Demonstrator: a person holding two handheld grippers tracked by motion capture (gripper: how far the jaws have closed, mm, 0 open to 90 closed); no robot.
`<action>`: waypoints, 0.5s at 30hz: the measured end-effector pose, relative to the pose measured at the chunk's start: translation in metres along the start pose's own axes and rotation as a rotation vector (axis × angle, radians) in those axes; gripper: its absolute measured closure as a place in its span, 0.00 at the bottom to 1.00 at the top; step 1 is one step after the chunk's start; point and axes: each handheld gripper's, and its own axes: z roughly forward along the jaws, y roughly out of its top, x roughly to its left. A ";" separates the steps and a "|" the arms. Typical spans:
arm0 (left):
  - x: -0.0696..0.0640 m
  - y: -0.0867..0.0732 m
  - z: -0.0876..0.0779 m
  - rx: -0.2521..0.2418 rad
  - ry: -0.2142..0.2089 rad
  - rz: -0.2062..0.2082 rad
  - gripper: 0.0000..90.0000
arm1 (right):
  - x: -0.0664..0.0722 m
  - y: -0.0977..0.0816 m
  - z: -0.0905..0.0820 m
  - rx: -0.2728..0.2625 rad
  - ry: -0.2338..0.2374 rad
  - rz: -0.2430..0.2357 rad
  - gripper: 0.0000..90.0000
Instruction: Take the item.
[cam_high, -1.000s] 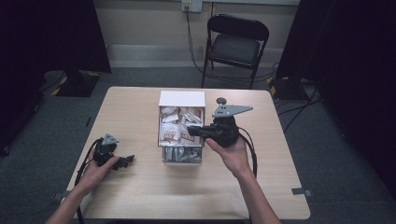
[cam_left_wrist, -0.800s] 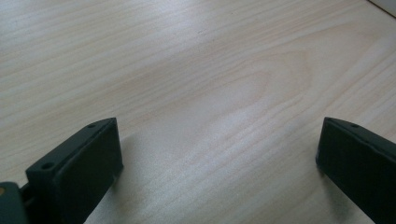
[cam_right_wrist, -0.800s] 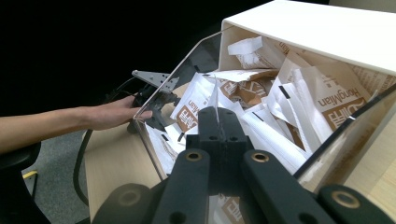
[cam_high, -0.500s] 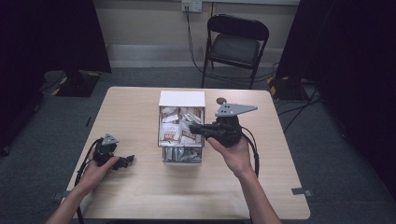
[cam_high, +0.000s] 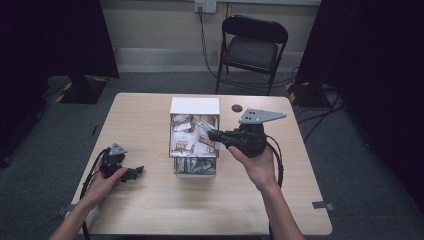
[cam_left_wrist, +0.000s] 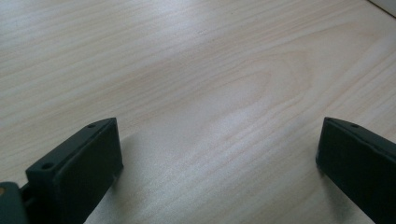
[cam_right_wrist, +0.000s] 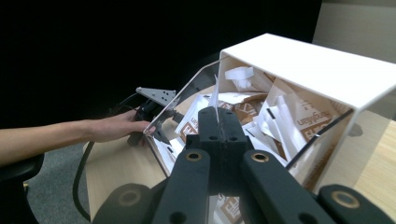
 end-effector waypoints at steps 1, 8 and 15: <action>0.000 0.000 0.000 0.000 0.000 0.000 0.00 | 0.000 0.001 -0.002 -0.003 -0.002 0.001 1.00; 0.000 0.000 0.000 -0.002 0.000 -0.003 0.00 | 0.000 0.003 -0.011 -0.015 -0.016 -0.005 1.00; 0.000 0.000 0.000 -0.002 0.000 -0.003 0.00 | 0.000 0.004 -0.023 -0.019 -0.040 -0.009 1.00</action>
